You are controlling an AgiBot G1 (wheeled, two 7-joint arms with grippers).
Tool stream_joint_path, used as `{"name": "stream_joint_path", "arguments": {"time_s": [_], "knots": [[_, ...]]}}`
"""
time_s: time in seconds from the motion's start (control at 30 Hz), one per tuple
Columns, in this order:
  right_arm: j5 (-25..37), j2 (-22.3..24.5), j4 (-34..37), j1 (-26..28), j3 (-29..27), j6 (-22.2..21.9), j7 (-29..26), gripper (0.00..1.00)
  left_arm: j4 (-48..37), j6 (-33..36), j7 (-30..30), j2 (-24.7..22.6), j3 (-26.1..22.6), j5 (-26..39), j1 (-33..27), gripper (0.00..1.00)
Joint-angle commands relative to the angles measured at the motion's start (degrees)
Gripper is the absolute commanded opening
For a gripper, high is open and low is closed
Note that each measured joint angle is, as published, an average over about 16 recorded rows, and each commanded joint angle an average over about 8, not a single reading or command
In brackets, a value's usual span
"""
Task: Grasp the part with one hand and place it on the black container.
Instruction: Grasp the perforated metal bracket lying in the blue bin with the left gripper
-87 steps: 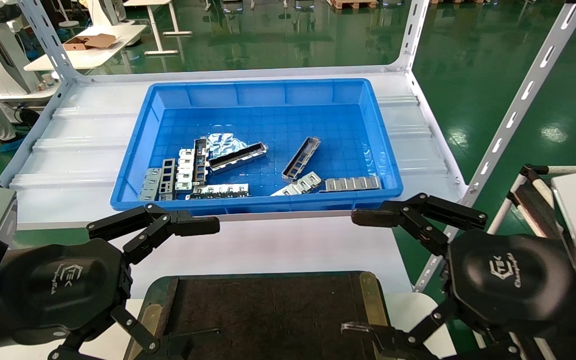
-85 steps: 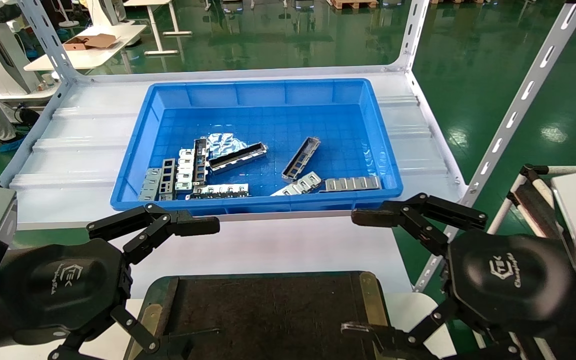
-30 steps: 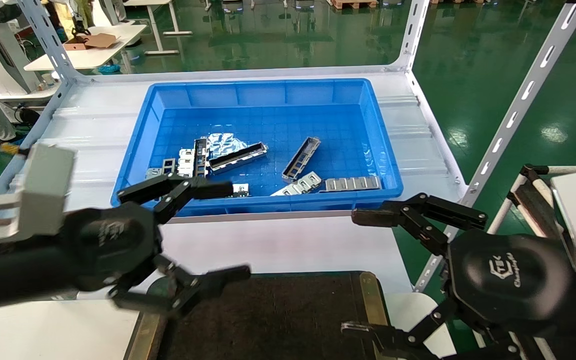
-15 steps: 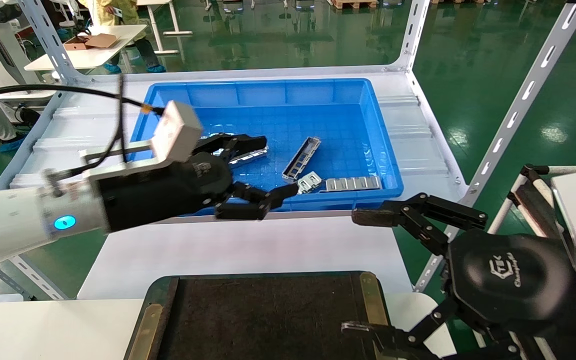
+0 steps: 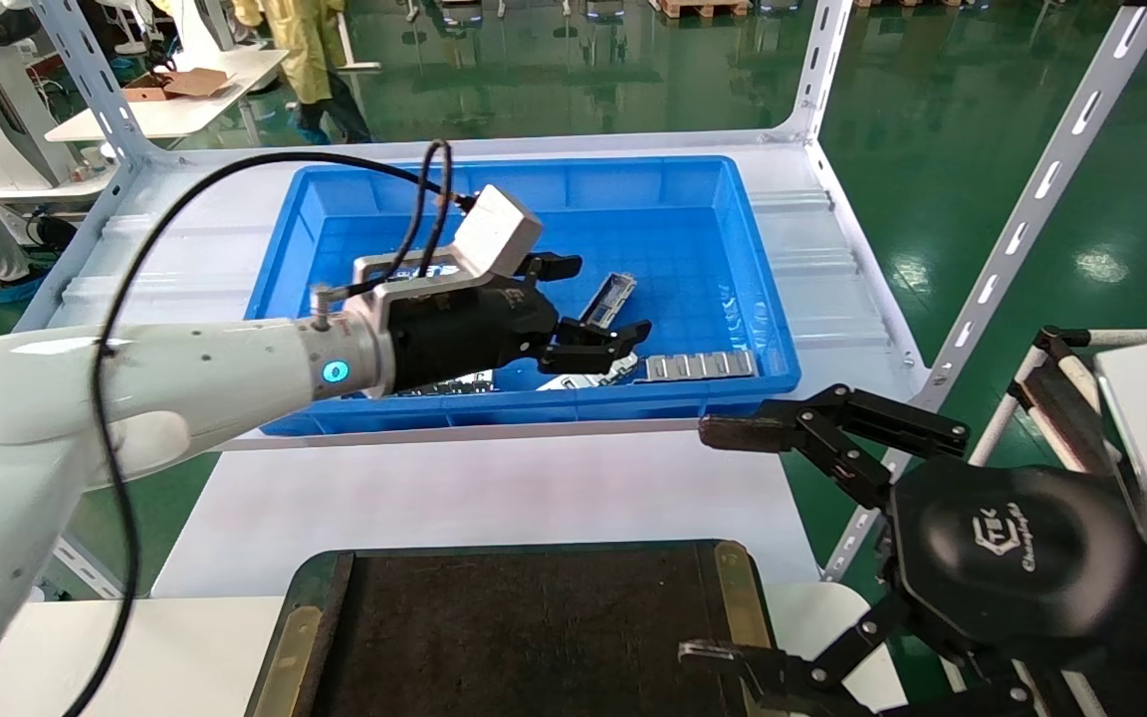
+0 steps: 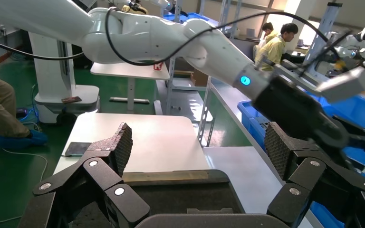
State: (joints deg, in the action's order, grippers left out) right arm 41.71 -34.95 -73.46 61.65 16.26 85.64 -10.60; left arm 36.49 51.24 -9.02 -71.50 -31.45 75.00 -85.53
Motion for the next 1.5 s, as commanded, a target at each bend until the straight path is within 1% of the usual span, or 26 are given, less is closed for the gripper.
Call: {"name": "stream_joint_path", "arguments": {"time_s": [0.03, 0.17, 0.3, 0.43, 0.67, 0.7, 0.73, 0.77, 0.8, 0.93, 0.97, 1.0, 1.03, 1.07, 1.5], "knots": [[0.0, 0.0, 0.0, 0.0, 0.0, 0.0, 0.0, 1.0, -3.5, -1.5, 1.0, -2.2, -0.3, 0.8, -1.2, 1.0], [0.0, 0.0, 0.0, 0.0, 0.0, 0.0, 0.0, 1.0, -9.1, -4.4, 2.5, -5.1, -1.0, 1.4, -2.9, 1.0], [0.0, 0.0, 0.0, 0.0, 0.0, 0.0, 0.0, 1.0, -12.0, -6.7, 3.0, -6.5, -2.5, 0.8, -3.7, 1.0], [0.0, 0.0, 0.0, 0.0, 0.1, 0.0, 0.0, 1.0, -12.7, -9.3, 2.2, -6.9, -5.2, -0.6, -3.8, 1.0], [-0.1, 0.0, 0.0, 0.0, 0.1, 0.0, 0.0, 1.0, -12.1, -13.8, -0.6, -7.1, -11.4, -3.7, -3.5, 1.0], [-0.1, 0.0, 0.0, 0.0, 0.1, 0.0, 0.0, 0.95, -12.0, -14.4, -1.0, -7.1, -12.3, -4.2, -3.4, 1.0], [-0.1, 0.0, 0.0, 0.0, 0.1, 0.0, 0.0, 0.88, -11.9, -15.0, -1.4, -7.1, -13.2, -4.7, -3.3, 0.99], [-0.1, 0.0, 0.0, 0.0, 0.1, 0.0, 0.0, 0.76, -11.7, -15.6, -1.7, -7.1, -14.1, -5.2, -3.3, 0.93], [-0.1, 0.0, 0.0, 0.0, 0.1, 0.0, 0.1, 0.63, -11.6, -16.1, -2.0, -7.1, -15.0, -5.7, -3.2, 0.85], [-0.1, 0.0, 0.0, 0.0, 0.1, -0.1, 0.1, 0.13, -11.3, -18.1, -3.2, -7.1, -18.1, -7.8, -3.0, 0.35], [-0.1, 0.1, 0.0, 0.0, 0.1, -0.1, 0.1, 0.06, -11.2, -18.6, -3.4, -7.1, -18.8, -8.3, -2.9, 0.23], [-0.1, 0.1, 0.0, 0.0, 0.1, -0.1, 0.1, 0.0, -11.2, -19.0, -3.6, -7.1, -19.5, -8.8, -2.9, 0.11], [-0.1, 0.1, 0.0, 0.0, 0.1, -0.1, 0.1, 0.0, -11.1, -19.5, -3.7, -7.1, -20.2, -9.4, -2.8, 0.04], [-0.1, 0.1, 0.0, 0.0, 0.1, -0.1, 0.1, 0.0, -11.1, -19.9, -3.9, -7.1, -20.8, -9.9, -2.8, 0.0], [-0.1, 0.1, 0.0, 0.0, 0.2, -0.1, 0.1, 0.0, -11.0, -23.1, -4.0, -6.9, -27.5, -16.0, -3.0, 0.0]]}}
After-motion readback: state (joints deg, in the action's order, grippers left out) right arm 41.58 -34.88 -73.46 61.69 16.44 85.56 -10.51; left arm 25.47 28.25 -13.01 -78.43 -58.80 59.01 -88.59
